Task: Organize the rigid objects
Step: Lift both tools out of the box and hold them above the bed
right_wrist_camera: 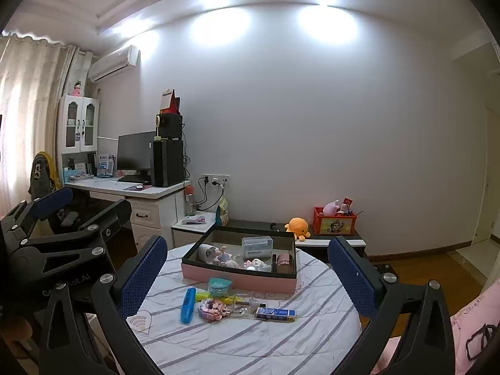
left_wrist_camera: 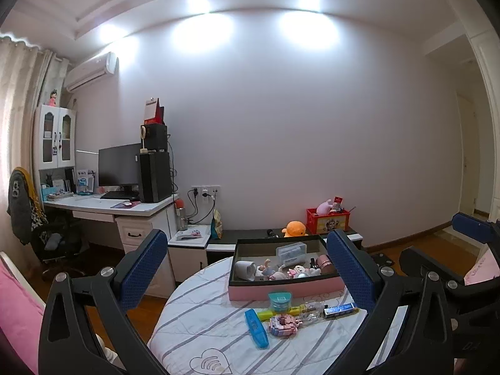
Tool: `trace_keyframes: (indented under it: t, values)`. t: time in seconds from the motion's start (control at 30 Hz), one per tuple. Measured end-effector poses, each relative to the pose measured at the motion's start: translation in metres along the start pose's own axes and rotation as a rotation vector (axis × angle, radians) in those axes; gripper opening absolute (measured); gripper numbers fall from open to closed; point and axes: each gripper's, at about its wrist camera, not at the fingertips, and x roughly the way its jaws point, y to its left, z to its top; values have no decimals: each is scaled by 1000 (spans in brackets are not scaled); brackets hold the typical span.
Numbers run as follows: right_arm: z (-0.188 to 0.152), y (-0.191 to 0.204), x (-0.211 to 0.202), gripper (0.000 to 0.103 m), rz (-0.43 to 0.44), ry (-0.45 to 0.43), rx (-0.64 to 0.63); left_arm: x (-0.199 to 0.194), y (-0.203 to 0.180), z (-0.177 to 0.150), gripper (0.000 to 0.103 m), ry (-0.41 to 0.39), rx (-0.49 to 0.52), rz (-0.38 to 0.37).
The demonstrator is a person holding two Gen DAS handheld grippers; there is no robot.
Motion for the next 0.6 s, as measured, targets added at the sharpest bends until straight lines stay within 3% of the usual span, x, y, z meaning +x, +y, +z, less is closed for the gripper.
trace_keyframes:
  t: [0.6]
  values:
    - [-3, -8, -6, 103, -102, 1, 4, 11, -15, 0, 103, 23, 8, -30]
